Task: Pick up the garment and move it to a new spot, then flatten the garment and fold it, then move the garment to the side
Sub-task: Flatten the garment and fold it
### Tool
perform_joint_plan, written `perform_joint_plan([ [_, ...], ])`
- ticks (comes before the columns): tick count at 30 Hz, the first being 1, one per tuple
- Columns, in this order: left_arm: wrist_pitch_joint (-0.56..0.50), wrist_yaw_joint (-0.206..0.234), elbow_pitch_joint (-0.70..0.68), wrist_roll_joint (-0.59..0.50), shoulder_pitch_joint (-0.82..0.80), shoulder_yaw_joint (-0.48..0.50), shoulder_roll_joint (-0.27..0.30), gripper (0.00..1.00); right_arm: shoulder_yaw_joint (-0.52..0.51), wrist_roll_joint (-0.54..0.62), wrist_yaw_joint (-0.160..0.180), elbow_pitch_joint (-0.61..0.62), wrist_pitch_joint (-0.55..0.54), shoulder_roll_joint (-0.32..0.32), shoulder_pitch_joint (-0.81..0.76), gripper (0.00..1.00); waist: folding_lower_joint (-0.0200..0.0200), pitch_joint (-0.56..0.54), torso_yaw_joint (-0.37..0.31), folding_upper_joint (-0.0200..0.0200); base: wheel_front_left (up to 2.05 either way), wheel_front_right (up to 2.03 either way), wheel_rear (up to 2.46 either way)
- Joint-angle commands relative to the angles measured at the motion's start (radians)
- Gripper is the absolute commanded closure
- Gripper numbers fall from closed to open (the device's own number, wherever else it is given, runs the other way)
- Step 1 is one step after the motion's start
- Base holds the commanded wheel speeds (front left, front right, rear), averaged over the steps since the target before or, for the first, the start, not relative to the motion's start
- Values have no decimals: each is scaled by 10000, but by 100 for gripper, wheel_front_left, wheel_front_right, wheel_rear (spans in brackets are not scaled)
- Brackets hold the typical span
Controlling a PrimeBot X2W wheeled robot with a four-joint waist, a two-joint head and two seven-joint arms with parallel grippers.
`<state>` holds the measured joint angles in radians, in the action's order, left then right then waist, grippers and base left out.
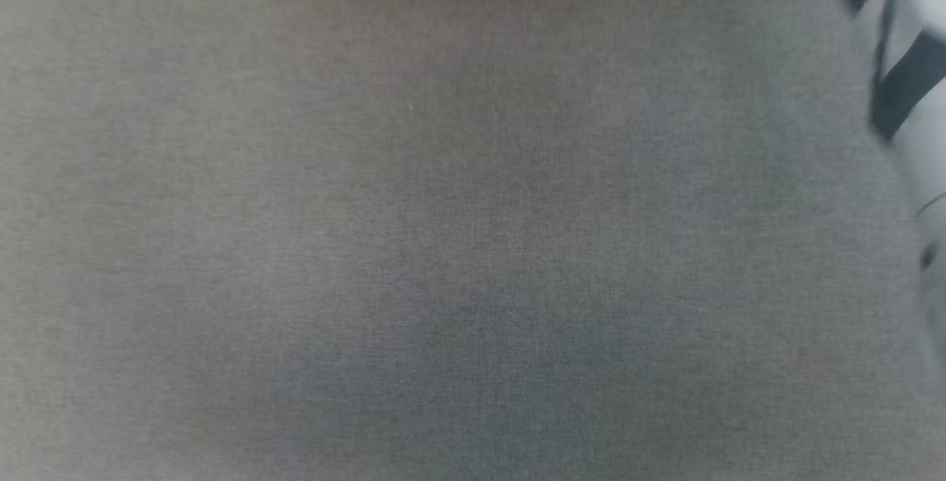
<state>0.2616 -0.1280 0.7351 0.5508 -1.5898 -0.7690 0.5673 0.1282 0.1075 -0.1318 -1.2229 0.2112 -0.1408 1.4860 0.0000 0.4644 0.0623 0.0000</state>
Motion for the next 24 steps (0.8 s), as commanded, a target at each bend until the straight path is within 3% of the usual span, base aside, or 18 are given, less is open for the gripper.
perform_joint_plan([
  [1,-185,-14,-242,767,628,-513,69,100,3,-501,22,-208,-136,204,-477,100,0,-448,201,0,0,0,0],
  [8,-1877,-14,-2203,3658,2740,-2570,1273,100,1337,-1943,22,-398,-433,344,-2114,100,0,-1360,356,0,0,0,0],
  [15,-2722,18,-3910,5003,4606,-3351,2416,100,3060,-4201,20,1057,-995,-307,-4261,100,0,-2007,368,0,0,0,0],
  [19,-3050,582,-5027,5523,5731,-3619,2952,100,3958,-5654,20,2884,-1651,-1335,-5720,100,0,-2262,327,0,0,0,0],
  [24,-3010,1595,-6638,6069,7191,-3866,3561,100,4414,-7039,20,5317,-2343,-2797,-7590,100,0,-2437,268,0,0,0,0],
])
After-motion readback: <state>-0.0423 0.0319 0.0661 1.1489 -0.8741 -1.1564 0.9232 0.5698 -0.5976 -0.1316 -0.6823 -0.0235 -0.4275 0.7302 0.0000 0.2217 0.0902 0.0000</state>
